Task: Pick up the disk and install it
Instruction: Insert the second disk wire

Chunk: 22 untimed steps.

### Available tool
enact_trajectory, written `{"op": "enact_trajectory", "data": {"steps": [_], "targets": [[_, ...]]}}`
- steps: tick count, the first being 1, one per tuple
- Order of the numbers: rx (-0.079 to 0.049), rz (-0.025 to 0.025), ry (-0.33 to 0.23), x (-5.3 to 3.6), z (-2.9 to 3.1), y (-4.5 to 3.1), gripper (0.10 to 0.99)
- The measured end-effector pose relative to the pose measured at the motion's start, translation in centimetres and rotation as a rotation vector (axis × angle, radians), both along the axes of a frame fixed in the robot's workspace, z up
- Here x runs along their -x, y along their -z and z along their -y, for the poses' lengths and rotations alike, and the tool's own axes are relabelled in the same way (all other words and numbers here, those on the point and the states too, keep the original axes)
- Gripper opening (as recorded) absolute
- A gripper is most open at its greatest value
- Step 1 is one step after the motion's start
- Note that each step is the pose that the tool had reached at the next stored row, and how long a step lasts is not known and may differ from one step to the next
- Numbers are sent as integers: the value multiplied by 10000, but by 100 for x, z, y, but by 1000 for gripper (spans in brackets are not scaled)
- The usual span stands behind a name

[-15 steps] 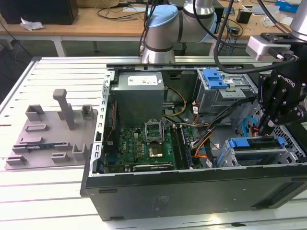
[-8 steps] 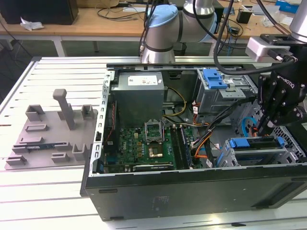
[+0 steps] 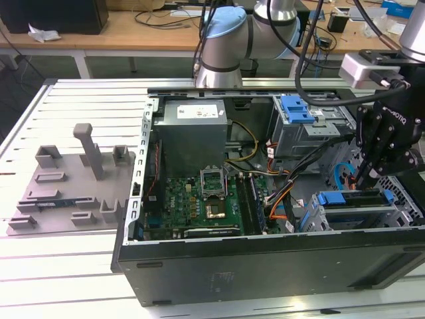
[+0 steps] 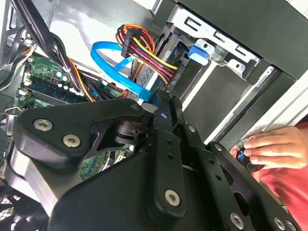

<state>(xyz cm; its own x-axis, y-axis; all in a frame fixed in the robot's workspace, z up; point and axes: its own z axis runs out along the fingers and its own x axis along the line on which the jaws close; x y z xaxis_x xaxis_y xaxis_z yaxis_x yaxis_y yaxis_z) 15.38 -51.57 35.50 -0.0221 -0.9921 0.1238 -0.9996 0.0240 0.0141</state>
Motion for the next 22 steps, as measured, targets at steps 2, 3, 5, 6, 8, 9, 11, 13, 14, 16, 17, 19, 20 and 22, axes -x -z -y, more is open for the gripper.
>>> {"op": "enact_trajectory", "data": {"steps": [2, 3, 5, 6, 8, 9, 11, 13, 14, 16, 17, 19, 20, 22], "targets": [[-1, 0, 0, 0, 0, 9, 161], [-1, -1, 0, 0, 0, 15, 161], [0, 0, 0, 0, 0, 21, 161], [0, 0, 0, 0, 0, 24, 161], [0, 1, 0, 0, -4, 41, 161], [1, 2, -1, 0, -5, 53, 161], [0, 2, 0, 0, -5, 55, 161], [-1, 2, 0, 0, -5, 59, 161], [-1, 2, 0, 0, -5, 60, 161], [-4, 2, 0, -6, -5, 80, 161], [-4, 2, 0, -6, -5, 81, 161], [-4, 2, 0, -6, -5, 85, 161], [-4, 2, 0, -6, -5, 88, 161], [-3, 2, 0, -6, -5, 91, 161]]}}
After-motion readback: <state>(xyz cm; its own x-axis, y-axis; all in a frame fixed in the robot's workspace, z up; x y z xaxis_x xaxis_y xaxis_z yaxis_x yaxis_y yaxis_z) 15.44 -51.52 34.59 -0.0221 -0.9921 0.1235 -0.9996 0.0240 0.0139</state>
